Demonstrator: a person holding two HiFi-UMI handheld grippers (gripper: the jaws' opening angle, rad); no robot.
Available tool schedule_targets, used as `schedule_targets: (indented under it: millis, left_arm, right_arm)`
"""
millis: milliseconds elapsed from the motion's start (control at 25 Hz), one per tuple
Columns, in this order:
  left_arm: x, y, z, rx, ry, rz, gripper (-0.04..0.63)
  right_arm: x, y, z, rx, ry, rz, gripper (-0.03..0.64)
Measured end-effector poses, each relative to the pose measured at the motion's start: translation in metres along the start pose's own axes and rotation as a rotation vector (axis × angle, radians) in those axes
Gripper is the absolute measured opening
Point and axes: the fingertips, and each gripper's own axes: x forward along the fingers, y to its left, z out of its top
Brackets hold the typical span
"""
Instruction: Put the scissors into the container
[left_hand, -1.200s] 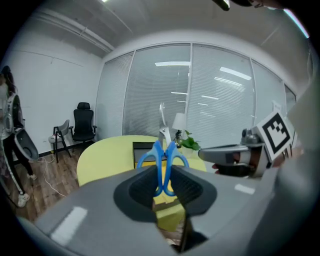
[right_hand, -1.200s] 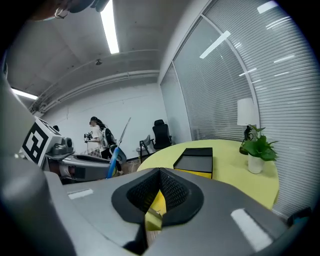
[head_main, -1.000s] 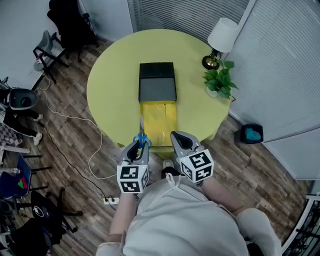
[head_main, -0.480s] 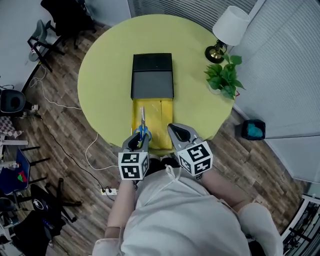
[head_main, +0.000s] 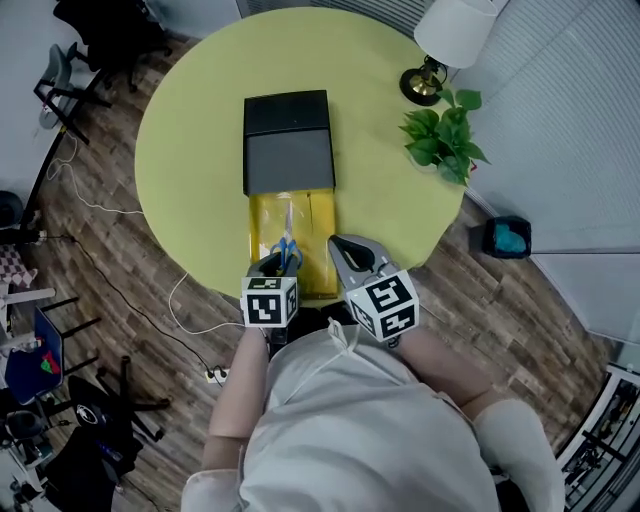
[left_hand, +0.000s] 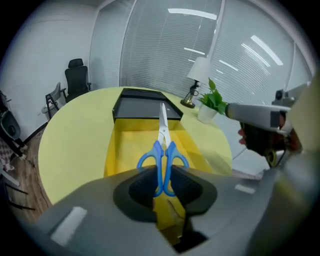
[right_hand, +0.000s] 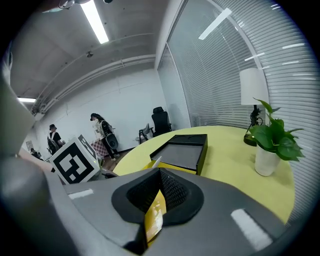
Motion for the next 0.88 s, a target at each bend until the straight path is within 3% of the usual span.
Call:
schedule_targets:
  millis: [480,880]
  left_arm:
    - [0.044,0.009,-0.029,-0.02,0.231,-0.01,0.084]
    - [0.044,0.006,-0.028,-0.026,0.233,-0.046,0.095]
  right_arm:
    - [0.017,-0.009,-0.008,0.008,0.042,-0.017,-0.002]
    - [0.015,-0.012,-0.005,0.006,0.037,-0.026,-0.002]
